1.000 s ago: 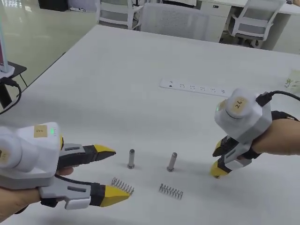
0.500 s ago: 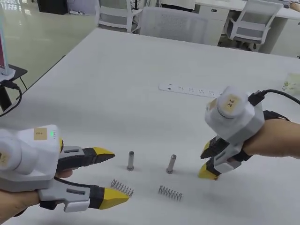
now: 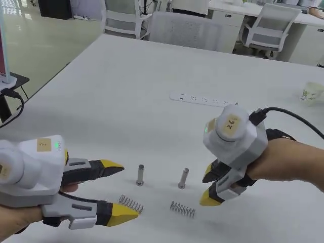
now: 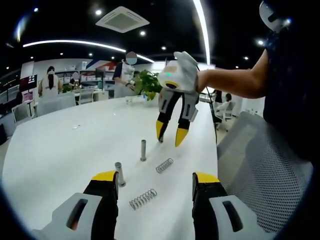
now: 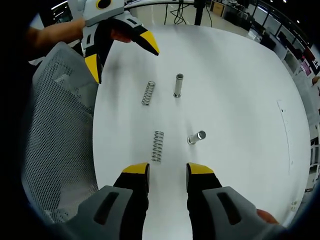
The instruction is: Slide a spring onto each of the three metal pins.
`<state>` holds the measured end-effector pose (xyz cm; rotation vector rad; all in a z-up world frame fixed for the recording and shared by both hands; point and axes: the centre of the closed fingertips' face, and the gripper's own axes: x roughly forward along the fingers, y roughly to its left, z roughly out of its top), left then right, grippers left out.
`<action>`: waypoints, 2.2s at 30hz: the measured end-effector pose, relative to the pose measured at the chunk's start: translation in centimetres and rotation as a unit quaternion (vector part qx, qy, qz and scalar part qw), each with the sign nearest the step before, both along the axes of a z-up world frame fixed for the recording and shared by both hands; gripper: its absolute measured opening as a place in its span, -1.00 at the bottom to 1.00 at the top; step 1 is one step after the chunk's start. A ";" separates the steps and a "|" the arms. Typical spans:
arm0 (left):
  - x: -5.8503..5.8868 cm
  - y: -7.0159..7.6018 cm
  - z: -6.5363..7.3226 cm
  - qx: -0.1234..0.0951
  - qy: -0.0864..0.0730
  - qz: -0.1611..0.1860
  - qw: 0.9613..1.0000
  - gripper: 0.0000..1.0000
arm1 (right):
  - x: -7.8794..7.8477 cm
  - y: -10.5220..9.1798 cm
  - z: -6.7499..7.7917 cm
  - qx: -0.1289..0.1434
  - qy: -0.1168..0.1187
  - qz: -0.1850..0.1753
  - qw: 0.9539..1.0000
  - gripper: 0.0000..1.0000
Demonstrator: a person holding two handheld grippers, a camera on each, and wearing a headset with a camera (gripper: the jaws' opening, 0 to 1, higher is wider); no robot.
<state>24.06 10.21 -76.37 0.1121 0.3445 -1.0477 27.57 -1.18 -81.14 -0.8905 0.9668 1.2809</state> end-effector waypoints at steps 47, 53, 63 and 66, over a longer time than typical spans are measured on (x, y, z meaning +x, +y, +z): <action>-0.1 -0.2 -0.1 -0.001 0.001 -0.003 1.000 0.02 | -1.4 0.7 -5.0 -0.030 0.020 -0.004 0.999 -0.75; 0.0 -0.2 0.0 -0.002 0.000 -0.003 1.000 0.01 | -1.3 0.7 -5.0 -0.033 0.016 -0.003 0.999 -0.79; -0.1 -0.4 0.0 -0.003 0.000 -0.007 1.000 -0.01 | -1.1 0.7 -5.0 -0.037 0.007 0.003 0.999 -0.83; -0.2 -0.4 0.0 -0.003 0.000 -0.008 1.000 -0.01 | -1.1 0.7 -5.0 -0.038 0.004 0.007 0.999 -0.84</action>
